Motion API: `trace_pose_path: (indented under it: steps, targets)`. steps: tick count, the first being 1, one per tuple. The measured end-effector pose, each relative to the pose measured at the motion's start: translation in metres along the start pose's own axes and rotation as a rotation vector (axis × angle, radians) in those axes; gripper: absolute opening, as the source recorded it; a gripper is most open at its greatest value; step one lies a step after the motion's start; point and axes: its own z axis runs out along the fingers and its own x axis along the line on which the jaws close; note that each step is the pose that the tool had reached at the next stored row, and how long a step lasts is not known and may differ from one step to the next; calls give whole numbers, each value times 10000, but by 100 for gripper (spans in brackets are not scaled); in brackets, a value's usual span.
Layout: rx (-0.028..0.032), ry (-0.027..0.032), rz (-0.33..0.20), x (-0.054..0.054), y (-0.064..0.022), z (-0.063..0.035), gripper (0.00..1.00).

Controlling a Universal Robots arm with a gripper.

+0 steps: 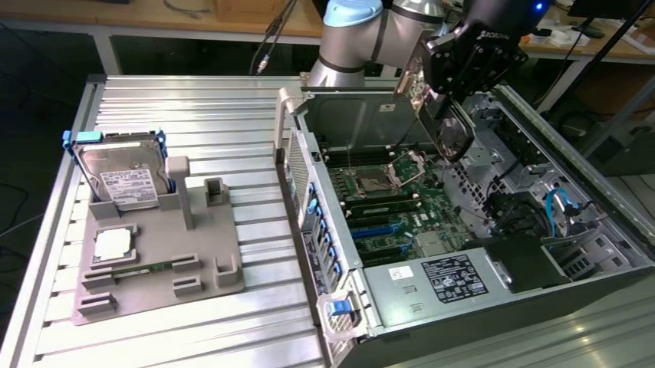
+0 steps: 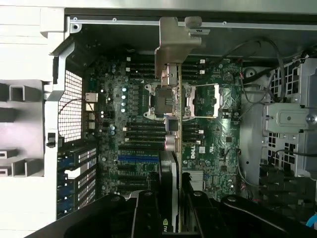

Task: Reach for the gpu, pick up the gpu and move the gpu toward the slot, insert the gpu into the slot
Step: 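Pick up the gpu and move the gpu toward the slot, then insert the gpu into the slot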

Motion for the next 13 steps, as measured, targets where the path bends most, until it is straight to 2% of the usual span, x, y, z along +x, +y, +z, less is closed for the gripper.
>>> trace_pose_path:
  steps: [6,13]
  targets:
    - [0,1,-23,-5,0,0,27]
    - [15,69,-1381,-5,0,1,27]
